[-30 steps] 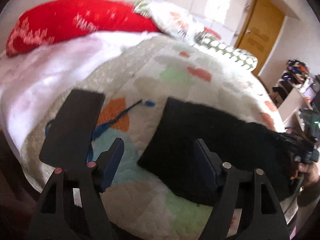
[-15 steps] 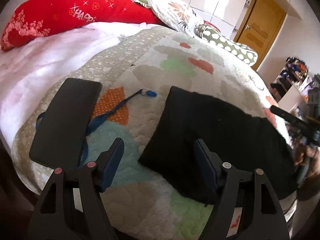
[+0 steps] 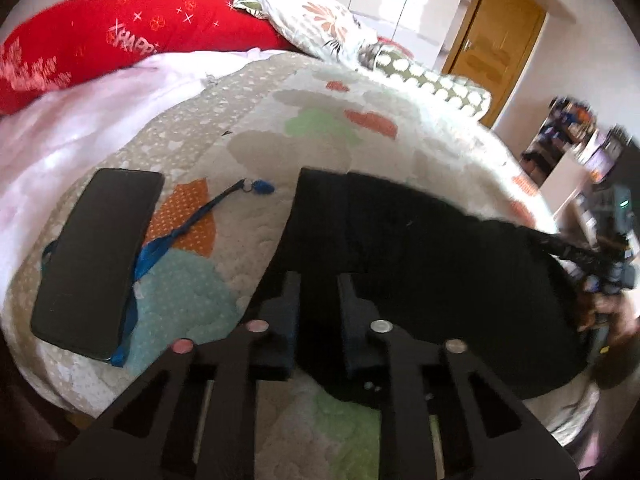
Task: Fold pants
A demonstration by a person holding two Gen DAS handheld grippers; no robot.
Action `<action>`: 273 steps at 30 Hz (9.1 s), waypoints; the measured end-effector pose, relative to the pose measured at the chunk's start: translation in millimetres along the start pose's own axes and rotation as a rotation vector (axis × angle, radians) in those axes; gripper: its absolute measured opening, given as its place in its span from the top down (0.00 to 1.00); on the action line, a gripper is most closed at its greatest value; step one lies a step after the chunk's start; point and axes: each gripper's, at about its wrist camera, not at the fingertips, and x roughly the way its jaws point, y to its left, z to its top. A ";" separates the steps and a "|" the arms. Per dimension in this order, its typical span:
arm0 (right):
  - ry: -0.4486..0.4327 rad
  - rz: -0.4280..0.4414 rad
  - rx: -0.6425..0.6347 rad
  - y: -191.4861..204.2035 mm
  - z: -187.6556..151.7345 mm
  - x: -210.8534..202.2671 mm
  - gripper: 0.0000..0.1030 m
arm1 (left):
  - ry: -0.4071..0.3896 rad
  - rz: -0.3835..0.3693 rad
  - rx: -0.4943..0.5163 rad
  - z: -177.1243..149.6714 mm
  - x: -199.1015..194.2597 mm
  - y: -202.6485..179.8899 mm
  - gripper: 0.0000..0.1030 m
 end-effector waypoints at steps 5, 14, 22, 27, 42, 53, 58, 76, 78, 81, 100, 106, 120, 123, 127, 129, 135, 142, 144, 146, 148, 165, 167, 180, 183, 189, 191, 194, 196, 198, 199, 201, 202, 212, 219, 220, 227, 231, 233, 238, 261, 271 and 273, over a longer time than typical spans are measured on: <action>-0.070 0.047 -0.007 15.1 23.7 -2.2 1.00 | -0.023 0.003 0.002 1.9 -8.0 2.3 0.86; -0.115 -0.062 0.096 2.3 -20.3 -49.6 0.98 | -0.024 0.014 -0.044 -11.6 -12.0 17.9 0.88; -0.110 -0.085 0.182 -1.7 -110.7 -113.6 0.98 | -0.043 0.072 -0.071 -13.0 -19.2 23.5 0.89; -0.150 -0.181 0.302 -23.6 -152.4 -149.6 0.97 | -0.057 0.160 0.030 -17.1 -18.2 -3.5 0.75; -0.137 -0.344 0.318 -83.3 -120.9 -130.0 0.79 | -0.086 0.027 0.279 17.7 -25.3 -139.2 0.68; -0.216 -0.324 0.391 -74.6 -150.6 -188.0 0.76 | 0.144 0.049 0.524 15.8 117.9 -257.3 0.67; -0.195 -0.357 0.375 -60.9 -183.5 -195.8 0.63 | 0.177 0.075 0.407 35.9 147.9 -237.1 0.63; -0.270 -0.240 0.520 -81.9 -203.7 -213.6 0.43 | 0.195 -0.327 0.771 7.8 126.6 -365.6 0.33; -0.271 -0.211 0.530 -90.1 -200.3 -205.5 0.42 | 0.233 -0.338 0.823 0.5 137.8 -380.1 0.33; -0.281 -0.182 0.523 -95.8 -194.4 -196.8 0.41 | 0.265 -0.329 0.868 -6.7 156.3 -391.5 0.33; -0.312 -0.040 0.248 7.2 -100.3 -169.5 0.77 | 0.051 -0.299 0.428 75.0 64.7 -260.2 0.36; -0.190 0.167 0.286 58.4 -70.3 -81.3 0.37 | 0.021 -0.184 0.276 73.6 35.0 -170.3 0.36; -0.148 -0.117 0.244 25.1 -125.9 -125.7 0.37 | 0.172 -0.221 0.267 2.0 48.4 -176.6 0.36; -0.143 -0.114 0.289 12.6 -128.5 -118.6 0.37 | 0.211 -0.209 0.297 -9.0 64.4 -196.5 0.36; -0.170 -0.110 0.289 15.0 -132.4 -131.4 0.37 | 0.211 -0.200 0.298 -18.2 73.7 -211.1 0.61; -0.180 -0.124 0.275 18.1 -128.9 -136.5 0.37 | 0.201 -0.235 0.278 -15.6 63.7 -211.4 0.84; -0.199 -0.128 0.174 39.4 -103.4 -131.5 0.37 | 0.092 -0.193 0.267 -8.3 23.3 -191.1 0.93; -0.102 -0.158 0.203 41.1 -101.3 -92.8 0.37 | 0.194 -0.156 0.117 -26.5 53.0 -166.2 0.92; -0.105 -0.160 0.191 44.3 -104.0 -97.8 0.37 | 0.196 -0.173 0.087 -24.6 50.5 -163.3 0.85; -0.115 -0.175 0.204 41.4 -107.2 -104.5 0.37 | 0.175 -0.162 0.087 -22.5 44.1 -163.8 0.61; -0.122 -0.190 0.228 36.0 -112.7 -110.0 0.37 | 0.130 -0.202 0.056 -20.2 34.9 -160.0 0.39; -0.080 -0.320 0.273 40.9 -140.2 -143.5 0.37 | 0.152 -0.221 0.129 -24.6 64.6 -205.5 0.84; -0.088 -0.356 0.271 49.7 -138.7 -158.4 0.37 | 0.129 -0.274 0.111 -25.3 49.0 -199.3 0.84; -0.127 -0.401 0.304 101.1 -69.8 -146.6 0.37 | 0.109 -0.229 0.150 -31.6 46.5 -180.4 0.53; -0.118 -0.396 0.328 95.1 -59.4 -125.2 0.37 | 0.042 -0.166 0.167 -34.2 28.1 -167.0 0.48; 0.078 -0.372 0.317 62.5 -57.5 -35.9 0.37 | -0.011 -0.032 0.153 -32.6 16.3 -142.5 0.48; 0.072 -0.372 0.311 56.9 -65.5 -25.5 0.34 | 0.000 -0.006 0.148 -33.2 18.5 -137.5 0.48; 0.050 -0.376 0.288 60.2 -64.3 -33.6 0.34 | 0.003 0.037 0.156 -36.8 16.9 -132.6 0.48; 0.022 -0.394 0.275 63.1 -62.3 -42.9 0.34 | -0.001 0.046 0.160 -39.6 14.4 -132.8 0.48; -0.007 -0.392 0.259 68.0 -62.2 -49.9 0.34 | -0.004 0.049 0.164 -40.5 12.8 -131.0 0.48; -0.005 -0.384 0.255 69.0 -62.7 -48.6 0.34 | -0.002 0.050 0.164 -40.3 12.8 -130.6 0.48; 0.040 -0.363 0.244 69.6 -66.1 -37.2 0.34 | -0.004 0.058 0.157 -40.0 10.9 -126.7 0.46; 0.078 -0.360 0.234 69.4 -68.1 -26.6 0.33 | -0.005 0.057 0.155 -40.7 9.4 -125.6 0.44; 0.018 -0.385 0.191 94.2 -54.4 -59.7 0.31 | -0.014 0.050 0.107 -36.9 2.4 -107.1 0.34; -0.015 -0.296 0.069 135.0 -31.0 -58.5 0.31 | -0.034 0.075 0.085 -39.5 -8.2 -95.5 0.34; -0.014 -0.283 0.057 138.3 -28.5 -56.5 0.31 | -0.034 0.080 0.081 -40.5 -9.0 -92.8 0.34; 0.010 -0.196 -0.084 166.4 3.1 -14.0 0.31 | -0.024 0.057 0.035 -47.7 -19.7 -62.8 0.33; 0.062 -0.165 -0.129 172.5 15.8 22.0 0.31 | -0.022 0.037 -0.022 -49.5 -27.1 -43.8 0.33; 0.076 -0.151 -0.133 173.2 19.6 33.0 0.31 | -0.009 0.067 -0.033 -49.4 -25.9 -37.4 0.33; 0.091 -0.127 -0.138 174.1 24.6 48.9 0.31 | 0.001 0.076 -0.095 -51.7 -27.5 -18.7 0.33; 0.162 -0.169 -0.213 167.9 36.1 125.8 0.25 | 0.002 0.007 -0.233 -47.0 -8.3 1.6 0.21; 0.178 -0.036 -0.254 173.8 59.6 143.6 0.25 | -0.054 -0.072 -0.271 -43.2 -0.7 9.0 0.09; 0.186 -0.009 -0.248 176.8 58.7 152.5 0.25 | -0.065 -0.073 -0.274 -42.0 1.0 9.7 0.09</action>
